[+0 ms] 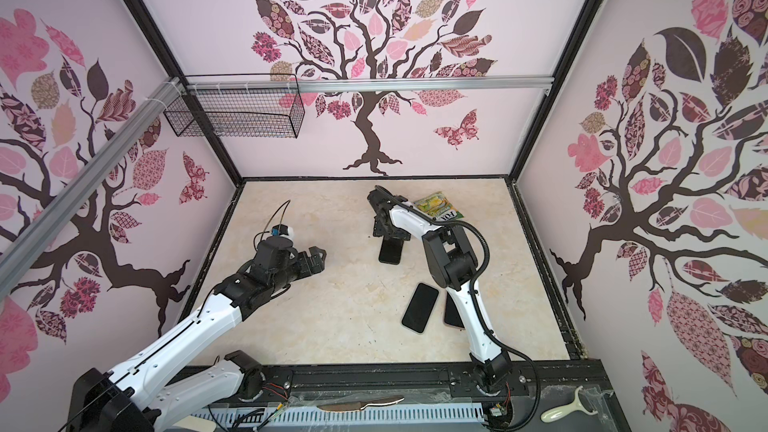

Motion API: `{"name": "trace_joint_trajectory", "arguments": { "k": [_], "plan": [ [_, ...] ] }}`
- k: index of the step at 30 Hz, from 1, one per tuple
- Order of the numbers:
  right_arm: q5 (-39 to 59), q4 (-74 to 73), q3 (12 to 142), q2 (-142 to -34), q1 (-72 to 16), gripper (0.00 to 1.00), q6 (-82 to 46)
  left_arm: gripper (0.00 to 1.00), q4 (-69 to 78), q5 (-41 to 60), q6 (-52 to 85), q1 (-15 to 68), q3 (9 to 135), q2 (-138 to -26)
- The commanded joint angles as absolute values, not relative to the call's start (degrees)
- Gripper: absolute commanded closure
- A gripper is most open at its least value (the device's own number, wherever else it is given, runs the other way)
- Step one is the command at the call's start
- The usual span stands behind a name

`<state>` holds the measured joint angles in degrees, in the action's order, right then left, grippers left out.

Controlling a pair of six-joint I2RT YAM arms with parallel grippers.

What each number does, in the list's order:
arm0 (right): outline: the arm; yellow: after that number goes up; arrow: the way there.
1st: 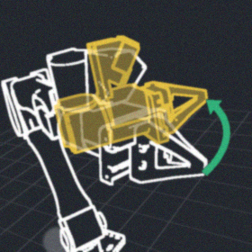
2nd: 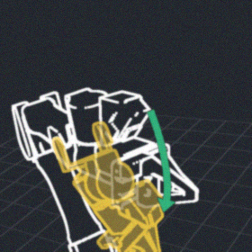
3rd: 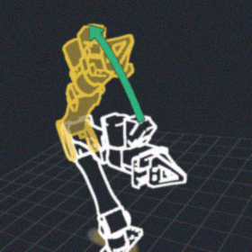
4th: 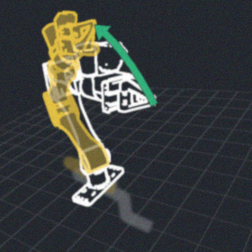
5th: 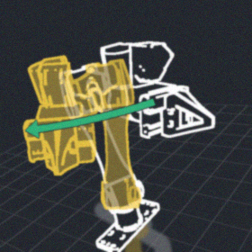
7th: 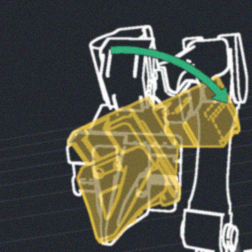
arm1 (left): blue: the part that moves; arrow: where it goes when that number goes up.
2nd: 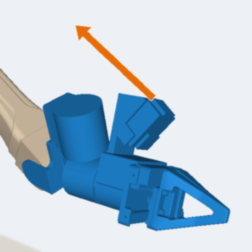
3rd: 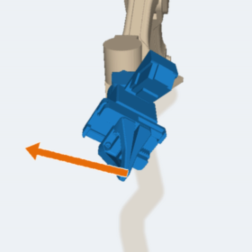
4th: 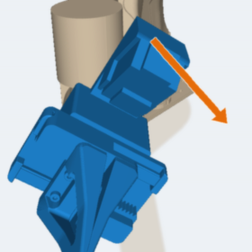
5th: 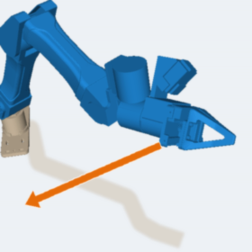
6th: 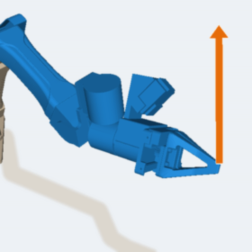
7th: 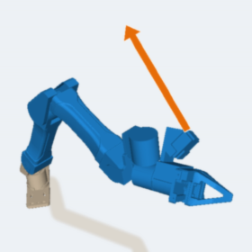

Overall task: Take the phone out of the phone case
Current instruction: 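Close the right gripper on the cased phone's short edge and lift it, then tilt the cased phone upright with the right gripper while the left gripper approaches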

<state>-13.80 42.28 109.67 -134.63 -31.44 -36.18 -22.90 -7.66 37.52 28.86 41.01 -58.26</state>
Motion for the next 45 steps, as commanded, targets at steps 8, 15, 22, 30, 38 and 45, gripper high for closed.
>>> {"name": "trace_joint_trajectory", "arguments": {
  "k": [8, 15, 22, 30, 38, 45],
  "plan": [
    [-10.6, 42.8, 106.7, -133.4, -32.1, 0.29, -36.4, 0.02, -22.4, -6.4, 36.4, 28.7, 40.2, -58.0],
    [0.7, 31.7, 92.7, -119.8, -32.0, 0.35, -39.7, 0.02, -18.6, 2.3, 35.9, 29.4, 40.5, -62.1],
    [8.6, 24.3, 81.1, -110.0, -31.9, 0.38, -44.3, 0.09, -12.9, 3.6, 37.0, 35.6, 41.1, -66.7],
    [15.6, 12.1, 65.0, -100.2, -31.2, 0.41, -54.3, 0.19, -0.4, 10.9, 41.3, 38.1, 38.4, -73.2],
    [21.8, 3.2, 56.1, -94.9, -30.6, 0.46, -63.4, 0.28, 4.9, 16.2, 41.7, 39.5, 37.9, -77.7],
    [23.3, -1.5, 52.5, -92.3, -30.6, 0.49, -68.9, 0.41, 6.0, 17.1, 41.6, 41.3, 38.8, -80.4]
  ]
}}
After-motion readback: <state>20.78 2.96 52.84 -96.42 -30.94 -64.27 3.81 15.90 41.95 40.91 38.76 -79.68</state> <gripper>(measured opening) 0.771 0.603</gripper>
